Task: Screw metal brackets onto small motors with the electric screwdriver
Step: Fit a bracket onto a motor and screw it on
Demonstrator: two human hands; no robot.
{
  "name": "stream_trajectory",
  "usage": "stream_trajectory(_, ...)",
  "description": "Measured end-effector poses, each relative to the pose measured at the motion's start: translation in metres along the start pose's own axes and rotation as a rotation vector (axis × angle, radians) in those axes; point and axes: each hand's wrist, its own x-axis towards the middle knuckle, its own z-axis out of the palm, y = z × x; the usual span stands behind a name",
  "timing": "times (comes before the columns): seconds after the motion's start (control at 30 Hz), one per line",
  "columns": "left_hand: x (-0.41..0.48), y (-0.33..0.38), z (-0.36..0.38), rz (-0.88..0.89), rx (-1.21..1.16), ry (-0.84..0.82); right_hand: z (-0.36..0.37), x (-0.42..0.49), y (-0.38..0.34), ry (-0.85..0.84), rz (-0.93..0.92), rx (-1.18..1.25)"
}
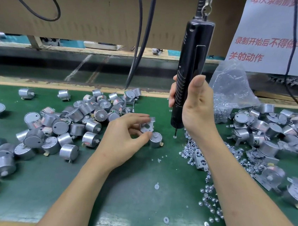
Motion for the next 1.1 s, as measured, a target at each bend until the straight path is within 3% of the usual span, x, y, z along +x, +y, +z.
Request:
stream_trajectory(0.27,0.0,-0.002,0.001,0.111,0.202,-0.071,0.0,0.001,-0.008,-0.033,-0.016,0.02)
stream_trajectory(0.6,-0.001,-0.008,0.007,0.1,0.205,-0.168,0.008,-0.003,-0.011,-0.055,0.022,0.128)
stream_trajectory(1.1,0.001,-0.012,0.01,0.108,0.241,-0.18,0.018,-0.009,-0.007,-0.077,-0.023,0.172)
